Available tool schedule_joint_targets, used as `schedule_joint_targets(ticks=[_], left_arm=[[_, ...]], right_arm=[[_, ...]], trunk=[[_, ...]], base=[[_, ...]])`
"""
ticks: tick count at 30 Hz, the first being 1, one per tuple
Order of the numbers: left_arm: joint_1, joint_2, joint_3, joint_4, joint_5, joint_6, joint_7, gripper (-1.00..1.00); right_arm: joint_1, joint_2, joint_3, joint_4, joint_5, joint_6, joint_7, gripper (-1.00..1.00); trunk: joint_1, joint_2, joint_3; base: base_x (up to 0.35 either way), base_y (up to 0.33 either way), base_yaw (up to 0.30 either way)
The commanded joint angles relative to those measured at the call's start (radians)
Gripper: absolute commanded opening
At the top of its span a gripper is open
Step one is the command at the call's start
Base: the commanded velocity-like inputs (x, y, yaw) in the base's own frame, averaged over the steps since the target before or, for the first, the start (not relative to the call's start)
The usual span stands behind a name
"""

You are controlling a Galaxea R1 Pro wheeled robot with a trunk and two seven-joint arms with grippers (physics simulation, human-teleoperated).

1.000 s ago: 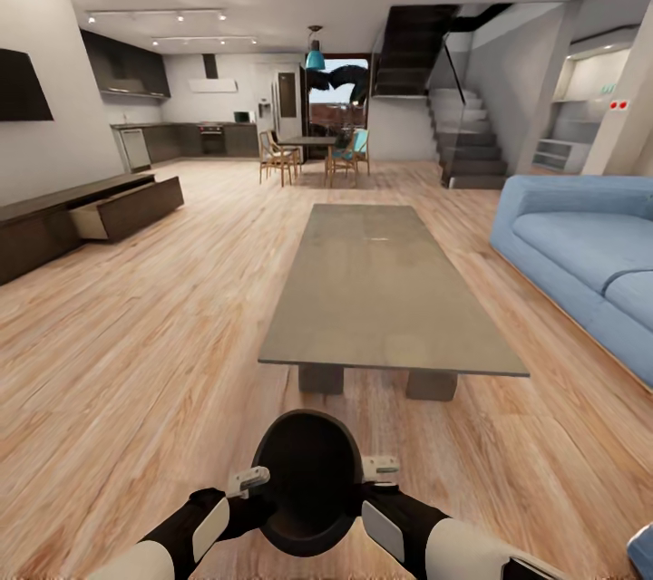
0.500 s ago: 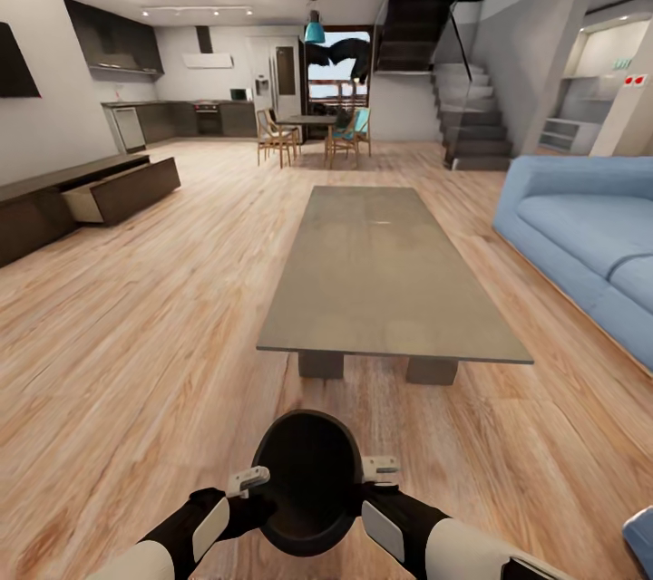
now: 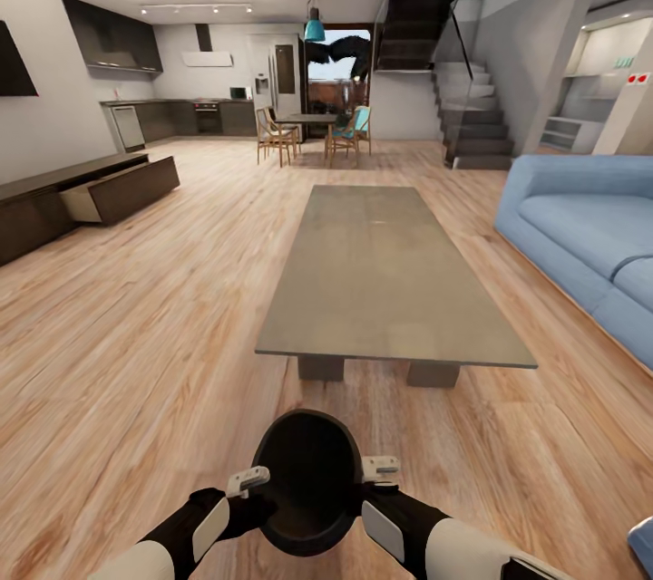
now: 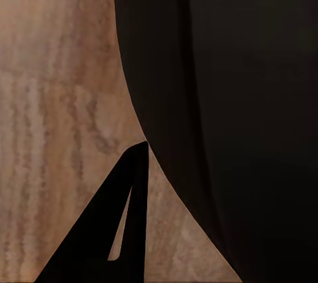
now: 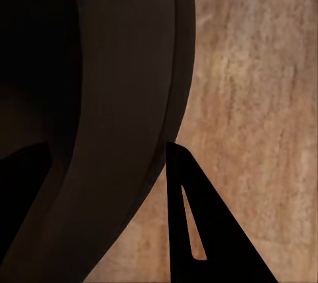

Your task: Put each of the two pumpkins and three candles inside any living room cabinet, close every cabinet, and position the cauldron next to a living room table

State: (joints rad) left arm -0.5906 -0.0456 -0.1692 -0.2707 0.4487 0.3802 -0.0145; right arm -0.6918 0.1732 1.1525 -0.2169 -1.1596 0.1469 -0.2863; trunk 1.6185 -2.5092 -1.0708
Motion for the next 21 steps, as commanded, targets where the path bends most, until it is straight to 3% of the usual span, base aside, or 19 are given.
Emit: schedule_joint_targets(ticks=[1, 8, 21], left_arm=[[0.0, 0.044, 0.017, -0.002, 0.073, 0.005, -0.007, -1.0], [0.0, 0.044, 0.017, -0.002, 0.073, 0.005, -0.007, -1.0], [0.0, 0.044, 0.017, -0.002, 0.072, 0.005, -0.007, -1.0]], right_arm=[[-0.002, -0.001, -0.043, -0.006, -0.02, -0.025, 0.061, -1.0], [-0.002, -0.001, -0.043, -0.006, -0.02, -0.024, 0.061, -1.0], [-0.002, -0.001, -0.043, -0.006, -0.02, -0.024, 0.061, -1.0]], trunk=[[0.0, 0.0, -0.001], [0.0, 0.0, -0.001], [0.0, 0.0, -0.001]], base=[[0.3, 0.0, 0.0], [0.284, 0.0, 0.0], [0.179, 0.0, 0.0]])
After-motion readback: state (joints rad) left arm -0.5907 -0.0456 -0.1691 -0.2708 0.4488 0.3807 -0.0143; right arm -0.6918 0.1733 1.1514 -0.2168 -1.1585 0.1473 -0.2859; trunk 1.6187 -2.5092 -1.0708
